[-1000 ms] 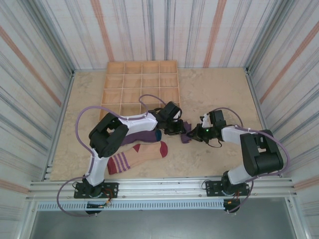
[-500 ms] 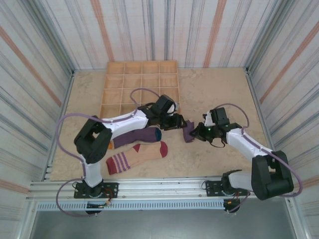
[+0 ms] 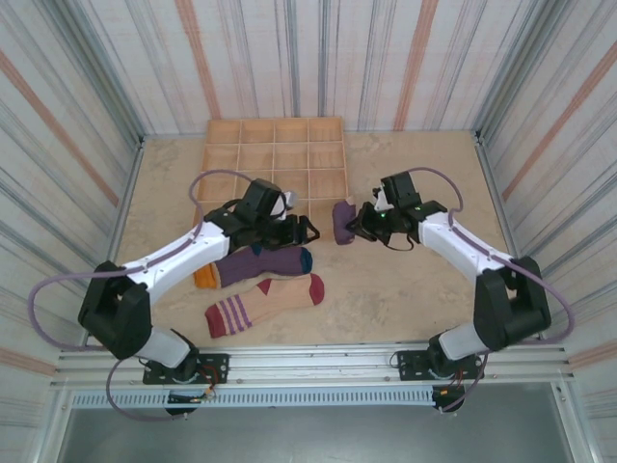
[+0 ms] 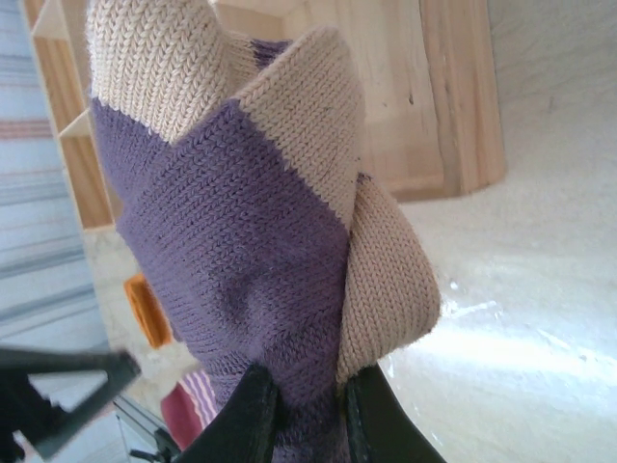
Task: Roll the socks
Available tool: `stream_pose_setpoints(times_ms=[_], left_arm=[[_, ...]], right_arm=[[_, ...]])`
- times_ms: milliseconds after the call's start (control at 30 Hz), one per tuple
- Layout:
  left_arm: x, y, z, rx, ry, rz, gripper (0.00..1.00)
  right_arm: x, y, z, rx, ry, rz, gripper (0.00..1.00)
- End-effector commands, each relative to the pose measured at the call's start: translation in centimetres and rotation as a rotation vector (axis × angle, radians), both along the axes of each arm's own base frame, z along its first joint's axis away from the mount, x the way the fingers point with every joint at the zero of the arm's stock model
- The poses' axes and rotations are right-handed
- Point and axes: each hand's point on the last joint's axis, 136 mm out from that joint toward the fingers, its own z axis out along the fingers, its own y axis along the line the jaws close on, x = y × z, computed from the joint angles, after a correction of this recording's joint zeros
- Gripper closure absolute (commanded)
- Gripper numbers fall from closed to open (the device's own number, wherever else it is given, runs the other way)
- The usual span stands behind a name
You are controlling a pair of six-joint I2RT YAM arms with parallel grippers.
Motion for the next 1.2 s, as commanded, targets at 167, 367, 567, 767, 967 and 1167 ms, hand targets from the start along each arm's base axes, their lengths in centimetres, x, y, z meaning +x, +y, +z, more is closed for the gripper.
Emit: stream_pose_setpoints(times_ms=[167, 367, 567, 767, 967, 1167], left_arm=[[-3.6, 5.1, -0.6, 0.073, 0.040, 0.022, 0.24], [-4.4, 7.3, -1.0, -0.010, 0.066, 0.088, 0.24], [-4.9, 8.8, -1.3, -0.015, 0.082, 0.117, 0.24], [-5.2, 9.1, -1.7, -0.011, 0.096, 0.114, 0.25], [-5.3, 9.2, -1.8, -0.012, 0.094, 0.115, 0.25], [-5.3, 9.0, -1.9, -0.020, 0.098, 0.107, 0.26]], right_arm=[[5.5, 3.6, -0.9, 0.026, 0.037, -0.082, 1.00], [6.4, 5.7, -3.5, 0.008, 0.109, -0.073, 1.00], [6.7, 6.0, -5.4, -0.029, 0.136, -0.090, 1.00], [6.7, 6.1, -7.8, -0.053, 0.187, -0.083, 1.00], [6.3, 6.3, -9.8, -0.059, 0.255, -0.043, 1.00], [5.6, 5.7, -11.0, -0.095, 0.294, -0.022, 1.00]])
